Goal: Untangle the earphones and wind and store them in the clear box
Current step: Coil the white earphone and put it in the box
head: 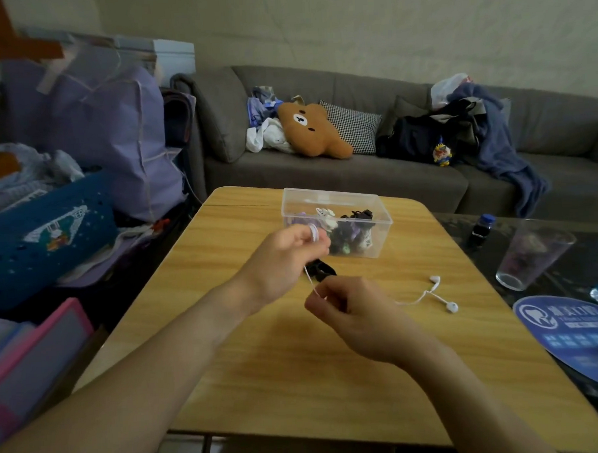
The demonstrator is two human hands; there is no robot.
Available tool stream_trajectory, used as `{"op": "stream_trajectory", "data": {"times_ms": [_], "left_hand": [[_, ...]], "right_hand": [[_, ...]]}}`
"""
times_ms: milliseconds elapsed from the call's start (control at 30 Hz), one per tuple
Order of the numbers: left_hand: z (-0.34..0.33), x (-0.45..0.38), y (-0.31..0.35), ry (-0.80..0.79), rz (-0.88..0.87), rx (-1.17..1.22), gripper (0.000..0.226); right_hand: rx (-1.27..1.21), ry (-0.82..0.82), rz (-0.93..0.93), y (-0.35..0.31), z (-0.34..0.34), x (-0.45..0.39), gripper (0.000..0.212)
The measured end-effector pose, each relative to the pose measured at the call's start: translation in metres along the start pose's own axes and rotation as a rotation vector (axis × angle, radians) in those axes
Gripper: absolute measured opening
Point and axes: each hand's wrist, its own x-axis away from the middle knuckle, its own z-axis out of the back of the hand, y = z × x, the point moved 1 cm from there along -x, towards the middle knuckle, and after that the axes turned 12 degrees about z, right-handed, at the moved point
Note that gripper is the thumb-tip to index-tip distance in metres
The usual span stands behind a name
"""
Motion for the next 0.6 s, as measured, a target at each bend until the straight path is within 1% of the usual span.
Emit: {"op": "stream_trajectory", "data": {"times_ms": [33,100,200,300,400,500,567,600], "left_hand": [[-0.001,-0.001,-0.004,-0.006,-0.015,-0.124,0.022],[-0.003,0.0,-0.008,-0.05,-0.02,-0.338,0.03],[0.0,0.005,-0.005,-0.144,0.018,-0.469,0.039],[0.003,0.006,-0.001,-0.174,0.015,-0.66,0.046],[0.003,0.004,-0.004,-0.124,0.018,-0.638,0.045],[0.009,0.0,-0.008,-0.033,0.016,-0.656,0.04],[0.016,-0.005,-0.012,0.035,-0.006,-0.555,0.042],[0.018,-0.007,-0.013,0.075,-0.026,-0.492,0.043]], "right_hand": [[-0.014,0.026,0.009,0.001,0.002,0.0,0.024],[-0.088,0.122,0.011,0.003,0.011,-0.001,0.024],[-0.14,0.252,-0.019,0.008,0.029,0.002,0.018],[-0.128,0.35,-0.042,0.015,0.044,0.007,0.026],[-0.061,0.422,-0.064,0.023,0.058,0.011,0.035],[-0.051,0.529,-0.177,0.041,0.073,0.02,0.047],[-0.027,0.576,-0.233,0.052,0.081,0.027,0.057],[-0.023,0.572,-0.245,0.056,0.082,0.029,0.058]]}}
